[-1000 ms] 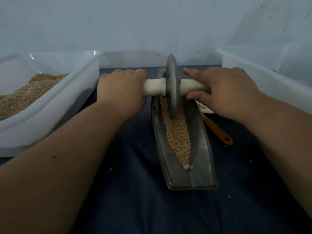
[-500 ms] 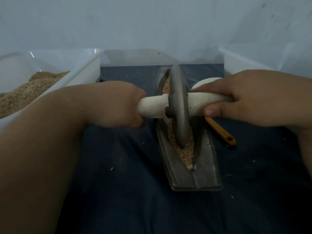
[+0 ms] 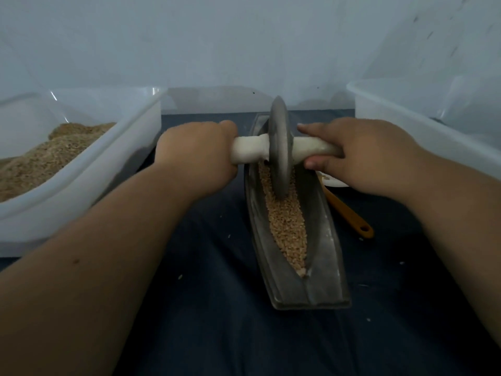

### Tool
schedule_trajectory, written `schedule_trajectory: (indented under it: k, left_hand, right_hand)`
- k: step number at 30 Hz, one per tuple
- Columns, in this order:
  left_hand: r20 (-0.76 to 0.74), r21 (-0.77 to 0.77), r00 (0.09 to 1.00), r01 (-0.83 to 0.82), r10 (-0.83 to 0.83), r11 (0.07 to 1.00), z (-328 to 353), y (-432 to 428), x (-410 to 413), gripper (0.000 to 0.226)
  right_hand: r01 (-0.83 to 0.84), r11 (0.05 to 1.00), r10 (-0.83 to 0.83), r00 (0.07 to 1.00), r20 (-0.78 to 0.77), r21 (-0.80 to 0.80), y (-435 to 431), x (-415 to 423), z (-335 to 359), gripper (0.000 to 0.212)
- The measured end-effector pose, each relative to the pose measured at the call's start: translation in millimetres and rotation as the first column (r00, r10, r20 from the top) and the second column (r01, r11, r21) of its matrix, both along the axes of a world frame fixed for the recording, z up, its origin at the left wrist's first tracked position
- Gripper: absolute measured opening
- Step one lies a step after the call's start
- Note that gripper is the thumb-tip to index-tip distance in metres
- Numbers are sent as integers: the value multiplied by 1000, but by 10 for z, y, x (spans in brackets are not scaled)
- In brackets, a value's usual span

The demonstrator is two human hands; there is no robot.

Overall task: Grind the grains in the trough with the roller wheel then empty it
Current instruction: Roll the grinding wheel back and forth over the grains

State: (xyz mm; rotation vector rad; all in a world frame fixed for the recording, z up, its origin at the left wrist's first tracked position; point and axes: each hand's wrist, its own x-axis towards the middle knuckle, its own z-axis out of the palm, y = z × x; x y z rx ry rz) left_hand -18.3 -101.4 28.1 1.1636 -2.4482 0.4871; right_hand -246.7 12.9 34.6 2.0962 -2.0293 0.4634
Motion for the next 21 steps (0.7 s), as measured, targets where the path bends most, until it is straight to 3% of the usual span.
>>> schedule_trajectory:
  k: [3, 6, 10, 13, 15, 18, 21]
  left_hand:
    - [133, 185, 988, 48, -73, 982, 102, 40, 118, 26]
    - [213, 370, 962, 85, -174, 925, 227, 179, 263, 34]
    - [213, 454, 953, 98, -214, 886, 277, 295, 305, 36]
    - [209, 416, 957, 99, -201, 904, 244, 261, 255, 24]
    - [165, 355, 972, 101, -168, 930, 190, 213, 228, 21]
    - [70, 165, 997, 29, -41, 986, 61, 125, 109, 20]
    - [-16, -52, 999, -50, 49, 997, -36, 52, -58, 14]
  right_hand:
    - [-5, 987, 2, 1000, 15, 158, 114, 35, 159, 71]
    - [-110, 956, 83, 991, 109, 273, 298, 73, 316, 61]
    - [-186, 933, 137, 975, 177, 306, 411, 127, 387, 57]
    - [-164, 940, 128, 982, 138, 299, 369, 123, 372, 46]
    - [-147, 956, 125, 987, 99, 252, 323, 112, 321, 59]
    - [-71, 991, 65, 997, 52, 113, 184, 66, 145, 75]
    - [-10, 999, 8, 999, -45, -46, 15, 27, -6, 71]
